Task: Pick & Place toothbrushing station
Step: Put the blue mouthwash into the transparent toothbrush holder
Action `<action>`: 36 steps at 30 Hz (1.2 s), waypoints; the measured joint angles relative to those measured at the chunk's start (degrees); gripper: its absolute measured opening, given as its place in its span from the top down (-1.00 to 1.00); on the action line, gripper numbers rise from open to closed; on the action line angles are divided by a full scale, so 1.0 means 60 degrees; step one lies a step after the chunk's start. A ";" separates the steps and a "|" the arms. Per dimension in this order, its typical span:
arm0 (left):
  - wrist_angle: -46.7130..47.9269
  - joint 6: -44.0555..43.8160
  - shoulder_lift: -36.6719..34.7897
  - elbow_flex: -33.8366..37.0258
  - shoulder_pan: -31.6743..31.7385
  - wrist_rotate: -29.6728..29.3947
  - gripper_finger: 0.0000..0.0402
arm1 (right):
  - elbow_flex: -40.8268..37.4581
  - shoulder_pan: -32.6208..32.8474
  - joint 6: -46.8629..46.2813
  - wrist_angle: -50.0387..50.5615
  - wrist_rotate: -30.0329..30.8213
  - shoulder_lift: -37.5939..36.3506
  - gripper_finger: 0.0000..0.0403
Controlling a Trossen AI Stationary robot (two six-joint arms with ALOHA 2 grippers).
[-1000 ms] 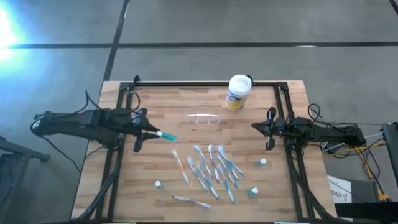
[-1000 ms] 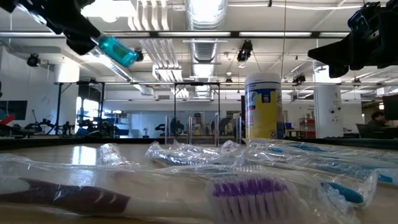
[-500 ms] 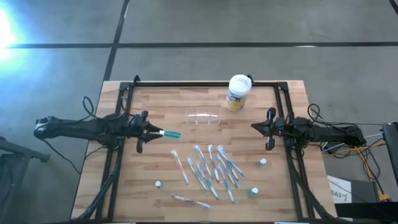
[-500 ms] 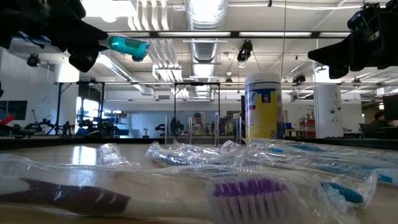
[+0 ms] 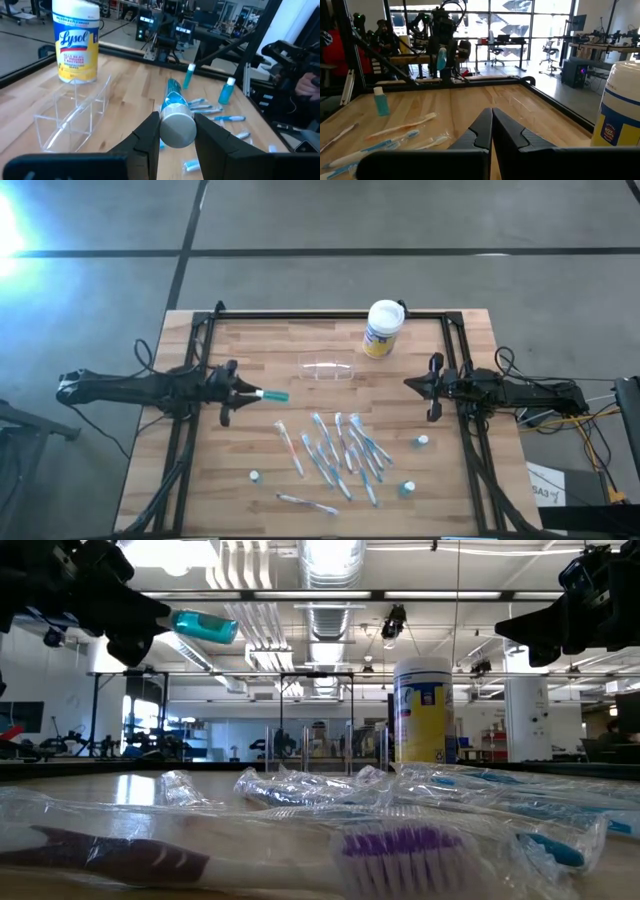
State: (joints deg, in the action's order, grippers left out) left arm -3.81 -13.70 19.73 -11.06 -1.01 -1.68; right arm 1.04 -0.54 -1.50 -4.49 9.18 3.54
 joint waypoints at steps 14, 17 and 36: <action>0.5174 0.1560 0.3292 -0.6257 0.1693 -0.0924 0.51 | 0.0000 0.0003 0.0277 -0.0076 0.0002 0.0002 0.96; 0.6512 0.2169 0.4785 -0.8078 0.2109 -0.0924 0.51 | 0.0000 0.0000 0.0418 -0.0095 0.0002 0.0000 0.96; 1.1521 0.6123 1.3292 -1.5715 0.2364 -0.0473 0.51 | 0.0000 0.0004 0.0540 -0.0080 0.0002 0.0002 0.96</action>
State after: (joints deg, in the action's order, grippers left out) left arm 65.31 23.04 99.48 -105.35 13.17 -4.51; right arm 1.04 -0.51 1.74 -4.97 9.19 3.55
